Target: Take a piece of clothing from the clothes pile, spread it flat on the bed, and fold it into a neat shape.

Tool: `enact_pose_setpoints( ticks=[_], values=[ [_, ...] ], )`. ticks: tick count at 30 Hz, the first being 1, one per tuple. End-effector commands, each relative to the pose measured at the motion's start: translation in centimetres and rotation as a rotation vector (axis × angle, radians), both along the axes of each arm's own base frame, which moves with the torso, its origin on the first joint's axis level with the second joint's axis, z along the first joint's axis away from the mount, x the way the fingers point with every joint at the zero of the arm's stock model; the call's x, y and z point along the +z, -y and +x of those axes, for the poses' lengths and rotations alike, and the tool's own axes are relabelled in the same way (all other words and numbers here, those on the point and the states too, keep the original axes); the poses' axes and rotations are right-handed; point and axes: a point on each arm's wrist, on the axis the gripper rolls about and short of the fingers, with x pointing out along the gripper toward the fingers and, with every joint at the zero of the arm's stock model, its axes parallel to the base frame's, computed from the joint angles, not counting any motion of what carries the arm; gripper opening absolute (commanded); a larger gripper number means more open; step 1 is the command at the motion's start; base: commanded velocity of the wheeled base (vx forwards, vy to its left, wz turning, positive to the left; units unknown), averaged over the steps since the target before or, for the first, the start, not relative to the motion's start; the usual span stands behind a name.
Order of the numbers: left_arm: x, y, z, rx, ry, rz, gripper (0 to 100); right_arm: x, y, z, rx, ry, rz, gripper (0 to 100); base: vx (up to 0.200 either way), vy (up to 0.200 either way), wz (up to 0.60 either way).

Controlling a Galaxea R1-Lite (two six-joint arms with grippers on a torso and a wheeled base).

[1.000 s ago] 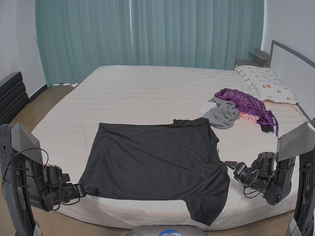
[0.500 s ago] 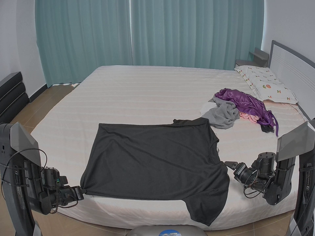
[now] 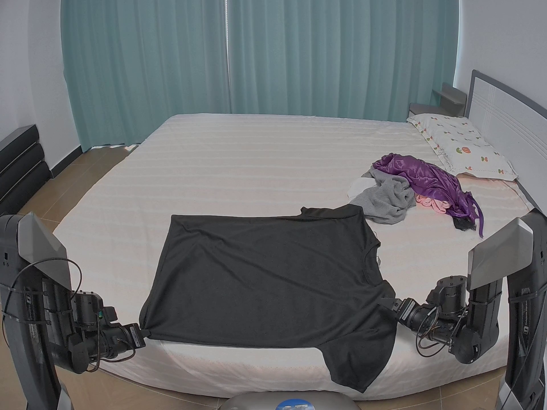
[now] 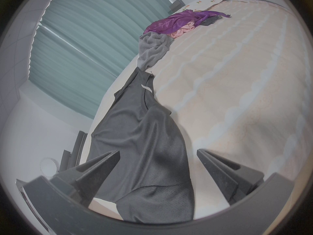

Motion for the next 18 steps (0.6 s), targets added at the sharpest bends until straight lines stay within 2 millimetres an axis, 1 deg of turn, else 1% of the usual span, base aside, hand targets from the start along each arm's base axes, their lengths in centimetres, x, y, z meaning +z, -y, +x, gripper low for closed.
enact_pose_setpoints(
  ticks=[1, 4, 5, 6, 8, 11, 13, 14, 18],
  values=[
    [-0.2, 0.0, 0.4, 0.017, -0.001, -0.018, 0, -1.6, -0.7, 0.3, 0.038, -0.014, -0.032, 100, 0.0, 0.0, 0.0],
    [-0.2, 0.0, 0.4, 0.035, -0.002, -0.035, 0, -2.1, -0.8, 0.6, 0.051, -0.01, -0.056, 100, 0.0, 0.0, 0.0],
    [-0.1, 0.0, 0.5, 0.038, 0.0, -0.042, 0, -2.2, -0.9, 0.9, 0.056, 0.003, -0.07, 100, 0.0, 0.0, 0.0],
    [-0.1, -0.1, 0.5, 0.037, 0.002, -0.042, 0, -2.3, -0.9, 1.1, 0.058, 0.007, -0.071, 0, 0.0, 0.0, 0.0],
    [-0.1, -0.1, 0.5, 0.037, 0.002, -0.042, 0, -2.8, -1.1, 1.8, 0.061, 0.016, -0.096, 0, 0.0, 0.0, 0.0],
    [-0.1, 0.0, 0.5, 0.037, 0.0, -0.045, 0, -2.9, -1.1, 2.9, 0.033, 0.046, -0.13, 0, 0.0, 0.0, 0.0],
    [-0.2, 0.0, 0.5, 0.04, -0.002, -0.045, 0, -2.7, -1.1, 3.3, 0.023, 0.059, -0.131, 0, 0.0, 0.0, 0.0],
    [-0.2, 0.0, 0.5, 0.04, -0.002, -0.045, 0, -2.4, -1.1, 3.9, 0.014, 0.078, -0.131, 0, 0.0, 0.0, 0.0],
    [-0.1, 0.0, 0.5, 0.037, 0.0, -0.046, 0, -1.3, -1.4, 5.2, 0.009, 0.124, -0.122, 0, 0.0, 0.0, 0.0]
  ],
)
